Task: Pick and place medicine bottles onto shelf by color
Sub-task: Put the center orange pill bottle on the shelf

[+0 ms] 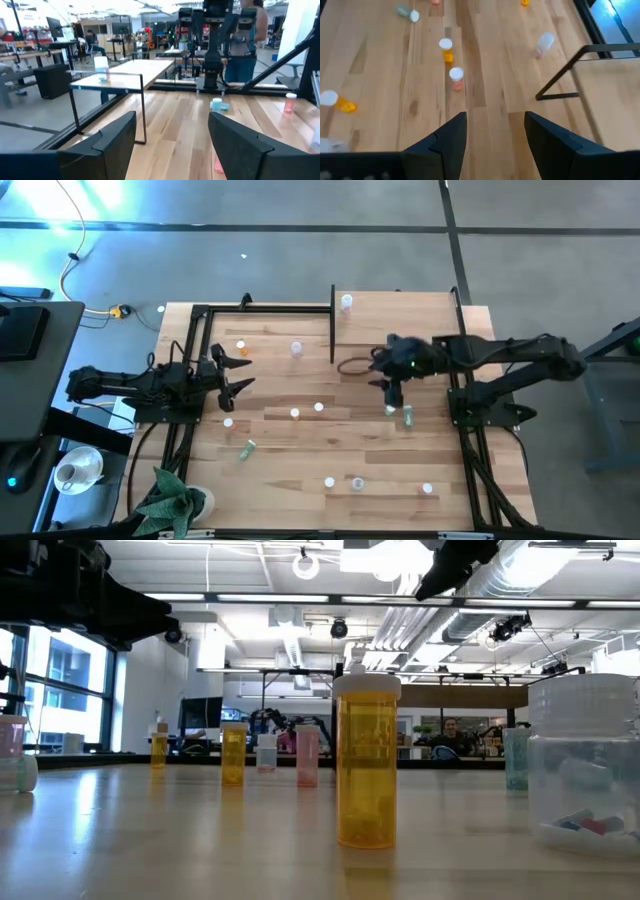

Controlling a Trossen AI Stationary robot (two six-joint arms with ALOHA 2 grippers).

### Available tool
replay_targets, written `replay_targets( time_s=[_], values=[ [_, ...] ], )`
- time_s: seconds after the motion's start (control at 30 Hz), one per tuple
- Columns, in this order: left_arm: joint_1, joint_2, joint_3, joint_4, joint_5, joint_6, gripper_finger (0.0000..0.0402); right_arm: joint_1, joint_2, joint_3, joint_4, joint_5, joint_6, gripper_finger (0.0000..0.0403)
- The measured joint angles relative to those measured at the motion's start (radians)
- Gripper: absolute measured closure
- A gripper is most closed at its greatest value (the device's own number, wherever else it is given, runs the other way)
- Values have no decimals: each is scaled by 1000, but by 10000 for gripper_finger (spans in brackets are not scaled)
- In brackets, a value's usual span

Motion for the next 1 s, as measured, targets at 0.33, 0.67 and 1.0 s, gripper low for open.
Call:
replay_targets(
  time_s=[0.33, 0.67, 1.0],
  values=[
    [0, 114, 13, 78, 3, -15, 163, 101, -11, -246, 262, 35, 70, 214],
    [-4, 331, 138, 77, 45, -139, 163, 173, -11, -283, 435, 181, -7, 214],
    [-142, 625, 221, 84, 52, -211, 163, 250, -12, -283, 427, 295, -25, 214]
  ],
)
